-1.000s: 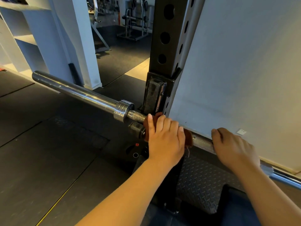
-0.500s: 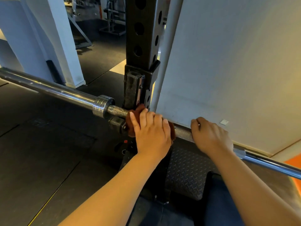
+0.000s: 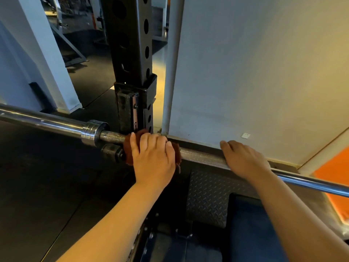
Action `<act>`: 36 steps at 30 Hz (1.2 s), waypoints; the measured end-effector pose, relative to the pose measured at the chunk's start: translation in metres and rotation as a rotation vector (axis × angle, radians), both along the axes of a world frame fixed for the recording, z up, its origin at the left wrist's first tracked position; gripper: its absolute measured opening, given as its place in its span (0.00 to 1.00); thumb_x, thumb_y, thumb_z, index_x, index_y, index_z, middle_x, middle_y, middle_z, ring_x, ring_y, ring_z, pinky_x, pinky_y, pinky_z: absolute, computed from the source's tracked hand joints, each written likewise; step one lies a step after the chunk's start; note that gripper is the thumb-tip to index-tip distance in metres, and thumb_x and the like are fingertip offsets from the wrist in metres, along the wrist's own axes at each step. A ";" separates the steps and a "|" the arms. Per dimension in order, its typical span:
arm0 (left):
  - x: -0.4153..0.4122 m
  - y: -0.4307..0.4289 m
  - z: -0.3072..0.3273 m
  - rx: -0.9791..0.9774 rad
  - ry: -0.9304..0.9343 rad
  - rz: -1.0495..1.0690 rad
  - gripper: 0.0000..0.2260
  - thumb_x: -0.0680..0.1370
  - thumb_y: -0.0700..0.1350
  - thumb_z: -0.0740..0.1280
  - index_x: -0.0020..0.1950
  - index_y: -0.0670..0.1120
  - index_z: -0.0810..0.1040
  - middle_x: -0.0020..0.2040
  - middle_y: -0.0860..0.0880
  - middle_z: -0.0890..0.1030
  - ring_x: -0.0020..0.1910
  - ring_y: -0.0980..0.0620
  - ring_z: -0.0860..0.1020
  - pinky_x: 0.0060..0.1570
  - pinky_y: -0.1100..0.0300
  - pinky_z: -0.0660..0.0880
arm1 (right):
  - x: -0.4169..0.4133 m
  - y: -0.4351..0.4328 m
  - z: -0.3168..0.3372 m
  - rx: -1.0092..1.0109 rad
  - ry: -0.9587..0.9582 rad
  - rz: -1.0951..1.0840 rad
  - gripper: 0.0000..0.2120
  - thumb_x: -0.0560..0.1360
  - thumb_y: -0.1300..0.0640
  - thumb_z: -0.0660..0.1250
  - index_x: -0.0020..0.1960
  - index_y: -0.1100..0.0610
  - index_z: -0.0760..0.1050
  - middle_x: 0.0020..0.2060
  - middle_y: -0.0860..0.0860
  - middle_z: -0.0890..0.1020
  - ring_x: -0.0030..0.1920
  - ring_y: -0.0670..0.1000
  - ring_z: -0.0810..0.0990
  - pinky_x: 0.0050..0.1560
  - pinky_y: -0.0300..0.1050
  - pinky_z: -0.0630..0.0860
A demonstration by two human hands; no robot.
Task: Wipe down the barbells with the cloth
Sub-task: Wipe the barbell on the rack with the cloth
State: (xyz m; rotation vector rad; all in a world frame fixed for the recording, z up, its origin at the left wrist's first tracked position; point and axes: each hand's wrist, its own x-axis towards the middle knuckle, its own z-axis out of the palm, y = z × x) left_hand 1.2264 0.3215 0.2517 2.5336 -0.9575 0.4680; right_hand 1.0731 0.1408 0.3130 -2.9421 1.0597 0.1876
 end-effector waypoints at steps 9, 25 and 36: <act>-0.022 -0.009 -0.001 0.071 -0.088 -0.300 0.19 0.85 0.57 0.50 0.65 0.53 0.76 0.61 0.54 0.78 0.65 0.49 0.74 0.76 0.42 0.58 | 0.005 -0.006 -0.008 0.190 -0.236 -0.152 0.16 0.84 0.42 0.47 0.51 0.46 0.71 0.46 0.49 0.80 0.43 0.51 0.78 0.45 0.53 0.73; -0.014 -0.006 -0.001 0.046 -0.099 -0.263 0.19 0.86 0.54 0.51 0.66 0.50 0.77 0.63 0.51 0.79 0.70 0.48 0.72 0.78 0.44 0.56 | 0.002 -0.001 -0.009 0.148 -0.270 -0.136 0.15 0.84 0.46 0.47 0.54 0.50 0.71 0.45 0.54 0.80 0.44 0.59 0.77 0.45 0.53 0.71; -0.066 -0.046 -0.006 -0.017 -0.064 -0.208 0.19 0.86 0.53 0.50 0.65 0.50 0.77 0.64 0.51 0.79 0.72 0.47 0.70 0.78 0.39 0.53 | 0.002 -0.004 -0.013 0.090 -0.297 -0.053 0.16 0.84 0.47 0.48 0.64 0.49 0.70 0.48 0.54 0.82 0.46 0.58 0.80 0.44 0.52 0.71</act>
